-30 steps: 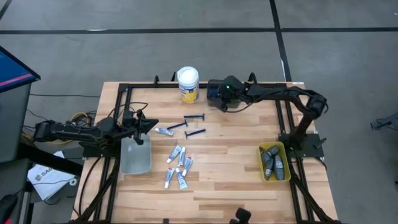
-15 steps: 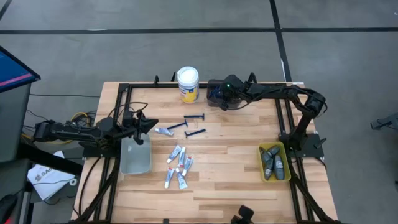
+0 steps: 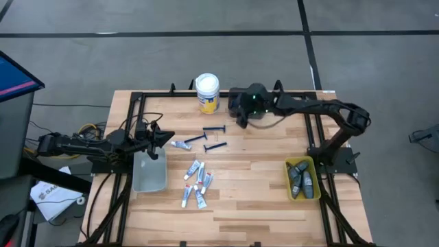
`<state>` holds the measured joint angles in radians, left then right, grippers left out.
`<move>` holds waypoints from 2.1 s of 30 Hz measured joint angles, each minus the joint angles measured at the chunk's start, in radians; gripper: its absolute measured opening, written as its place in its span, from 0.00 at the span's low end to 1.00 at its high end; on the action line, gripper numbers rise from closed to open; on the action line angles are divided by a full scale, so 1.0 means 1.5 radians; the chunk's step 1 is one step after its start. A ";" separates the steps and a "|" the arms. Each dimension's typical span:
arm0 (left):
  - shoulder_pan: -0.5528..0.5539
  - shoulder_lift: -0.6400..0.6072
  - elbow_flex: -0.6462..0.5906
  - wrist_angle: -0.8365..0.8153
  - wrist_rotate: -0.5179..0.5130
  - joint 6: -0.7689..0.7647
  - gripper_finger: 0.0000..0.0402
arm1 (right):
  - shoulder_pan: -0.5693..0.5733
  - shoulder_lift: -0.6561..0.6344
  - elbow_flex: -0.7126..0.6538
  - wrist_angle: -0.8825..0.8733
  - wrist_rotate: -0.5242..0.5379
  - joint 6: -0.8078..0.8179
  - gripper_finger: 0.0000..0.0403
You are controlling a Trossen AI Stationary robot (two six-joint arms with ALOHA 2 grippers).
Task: Pick & Place Travel size toiletries
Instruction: Put the blue razor into the black bin
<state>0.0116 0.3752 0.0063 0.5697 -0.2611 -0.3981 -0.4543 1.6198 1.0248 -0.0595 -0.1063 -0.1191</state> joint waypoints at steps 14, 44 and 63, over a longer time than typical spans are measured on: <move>0.000 0.000 0.000 0.000 0.000 0.000 0.00 | 0.150 0.132 -0.001 0.169 0.001 -0.058 0.58; 0.000 0.000 0.000 0.000 0.000 0.000 0.00 | 0.229 0.386 0.223 0.123 0.030 0.038 0.58; 0.000 0.000 0.000 0.000 0.000 0.000 0.00 | 0.257 0.379 0.223 0.063 0.073 0.045 0.58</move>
<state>0.0119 0.3748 0.0063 0.5697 -0.2608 -0.3981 -0.0684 2.1880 1.3594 0.0352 0.0031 -0.0511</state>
